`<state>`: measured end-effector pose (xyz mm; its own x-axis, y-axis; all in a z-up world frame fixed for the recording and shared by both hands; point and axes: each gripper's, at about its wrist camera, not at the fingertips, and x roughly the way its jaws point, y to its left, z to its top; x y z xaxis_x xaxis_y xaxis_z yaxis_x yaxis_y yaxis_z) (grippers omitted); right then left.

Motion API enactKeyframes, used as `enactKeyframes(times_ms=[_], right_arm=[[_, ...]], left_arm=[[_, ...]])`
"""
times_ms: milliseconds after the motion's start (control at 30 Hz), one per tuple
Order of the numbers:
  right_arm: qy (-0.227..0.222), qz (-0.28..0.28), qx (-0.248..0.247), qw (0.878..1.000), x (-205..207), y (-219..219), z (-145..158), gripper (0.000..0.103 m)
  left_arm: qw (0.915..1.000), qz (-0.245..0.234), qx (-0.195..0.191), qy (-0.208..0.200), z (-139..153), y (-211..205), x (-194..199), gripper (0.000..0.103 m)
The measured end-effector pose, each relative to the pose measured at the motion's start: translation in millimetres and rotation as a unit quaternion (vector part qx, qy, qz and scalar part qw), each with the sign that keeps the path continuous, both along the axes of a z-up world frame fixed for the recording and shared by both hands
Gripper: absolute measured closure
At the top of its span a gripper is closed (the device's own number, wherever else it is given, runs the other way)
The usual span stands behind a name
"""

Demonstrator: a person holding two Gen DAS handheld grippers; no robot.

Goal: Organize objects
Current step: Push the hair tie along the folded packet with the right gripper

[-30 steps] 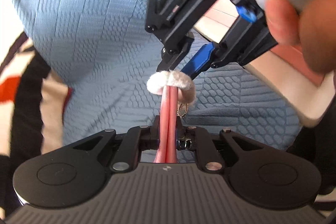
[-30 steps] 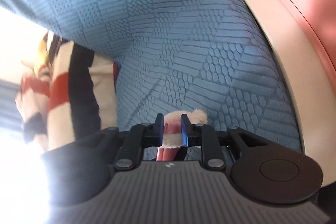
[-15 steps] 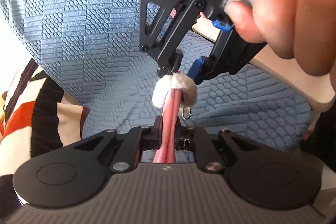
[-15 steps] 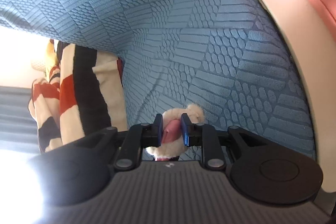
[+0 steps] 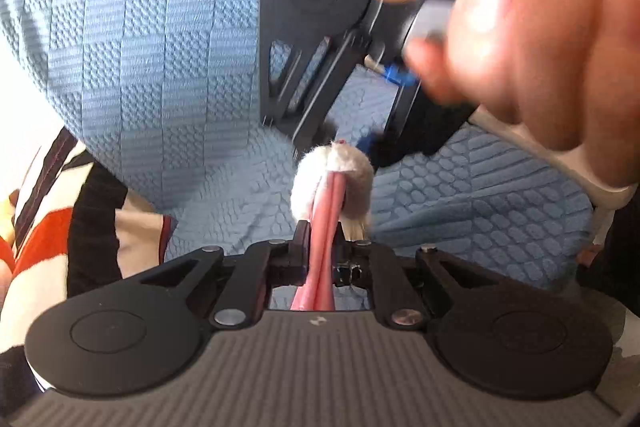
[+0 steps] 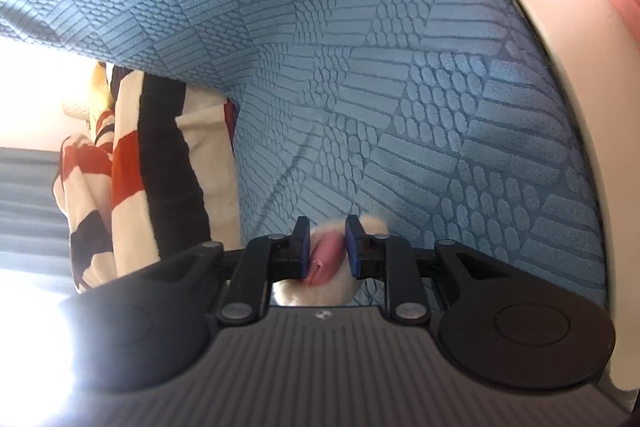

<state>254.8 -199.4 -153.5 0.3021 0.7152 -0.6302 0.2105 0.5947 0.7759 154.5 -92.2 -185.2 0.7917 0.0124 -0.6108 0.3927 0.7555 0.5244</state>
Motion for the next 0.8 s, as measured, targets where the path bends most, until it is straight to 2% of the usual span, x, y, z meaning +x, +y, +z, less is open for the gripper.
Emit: enactKeyframes(times_ms=[100,233,500,567,700,800], right_arm=[[0.023,0.004,0.017,1.000,1.0,3.6,-10.3,0.079],[0.027,0.001,0.022,0.999,-2.6,0.7,-9.0,0.079],[0.005,0.014,0.030,0.999,-11.3,-1.0,0.6,0.074],[0.006,0.005,0.026,1.000,-13.2,-3.5,0.7,0.075],[0.008,-0.016,0.016,1.000,-17.6,-8.5,0.9,0.079],[0.009,-0.030,0.009,0.999,-18.2,-11.6,0.3,0.082]], left_arm=[[1.0000,-0.006,0.006,-0.004,0.0,-5.3,-7.5,0.092],[1.0000,-0.007,-0.004,-0.005,1.8,-4.8,-8.3,0.092],[0.9996,0.011,-0.025,0.009,1.0,2.4,2.4,0.092],[0.9992,0.010,-0.035,0.016,0.7,3.1,4.5,0.091],[0.9995,0.001,-0.029,0.014,-4.1,-3.4,2.3,0.091],[0.9992,0.004,-0.035,0.021,-5.9,-4.1,2.4,0.083]])
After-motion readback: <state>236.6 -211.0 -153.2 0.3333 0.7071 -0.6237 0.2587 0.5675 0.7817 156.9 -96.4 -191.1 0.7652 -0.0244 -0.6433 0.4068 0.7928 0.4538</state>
